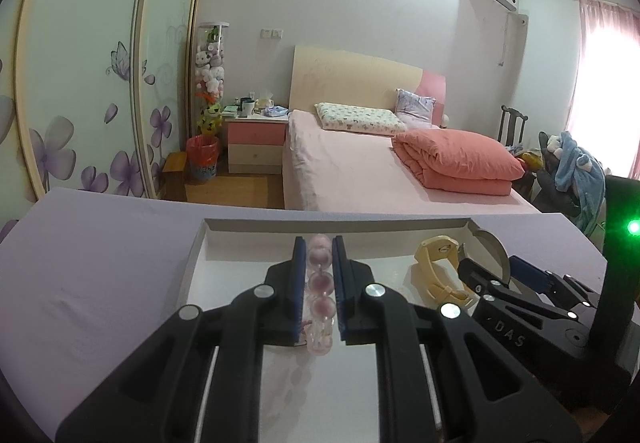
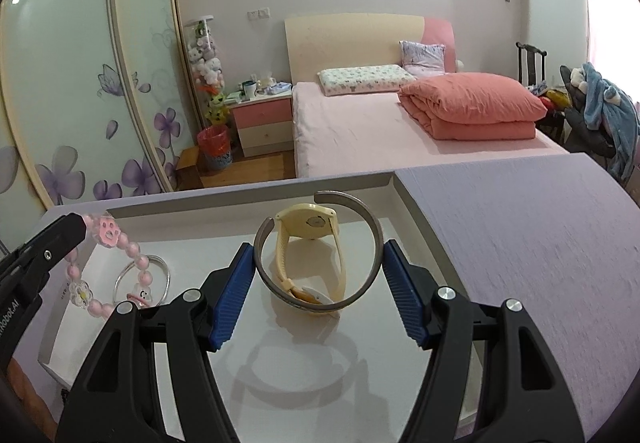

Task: Organize jewelry
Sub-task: 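Lower both bracelets into the tray and open both tools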

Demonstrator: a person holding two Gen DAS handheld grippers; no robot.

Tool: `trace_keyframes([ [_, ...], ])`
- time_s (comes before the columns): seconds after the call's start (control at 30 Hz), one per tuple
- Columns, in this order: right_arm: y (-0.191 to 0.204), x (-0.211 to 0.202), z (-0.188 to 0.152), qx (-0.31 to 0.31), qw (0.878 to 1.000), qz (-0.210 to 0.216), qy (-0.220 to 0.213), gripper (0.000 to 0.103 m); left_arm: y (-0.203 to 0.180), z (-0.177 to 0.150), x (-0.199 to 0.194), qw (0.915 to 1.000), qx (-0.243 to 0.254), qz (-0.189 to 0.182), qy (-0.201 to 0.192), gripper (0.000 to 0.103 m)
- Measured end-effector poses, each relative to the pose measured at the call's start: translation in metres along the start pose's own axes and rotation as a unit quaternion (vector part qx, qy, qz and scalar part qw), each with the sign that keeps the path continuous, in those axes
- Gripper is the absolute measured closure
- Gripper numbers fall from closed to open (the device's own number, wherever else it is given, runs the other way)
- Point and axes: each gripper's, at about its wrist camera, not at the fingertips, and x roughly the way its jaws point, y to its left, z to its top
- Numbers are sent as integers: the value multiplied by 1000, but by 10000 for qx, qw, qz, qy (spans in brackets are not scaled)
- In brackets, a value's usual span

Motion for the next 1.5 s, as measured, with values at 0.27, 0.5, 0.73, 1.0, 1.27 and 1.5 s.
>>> trace_keyframes([
  [0.27,2,4,3,13,9999,77,103,32,3,-4,5,9998,-78,158,92,89],
  [0.5,5,-9,6,-66,9998,131,-136,23,9,-5,1,9995,-172,236,76,76],
  [0.73,5,-9,5,-42,9999,116,-106,23,13,-4,-6,9993,-228,293,37,63],
  [1.0,3,-23,3,-46,9997,155,-166,23,25,-3,-21,9987,-350,375,15,55],
  [1.27,1,-44,-5,-51,9995,224,-205,23,36,-7,-47,9983,-409,425,-36,54],
  [1.5,-8,-76,-28,-185,9991,339,-171,23,48,-26,-83,9984,-408,387,-15,46],
])
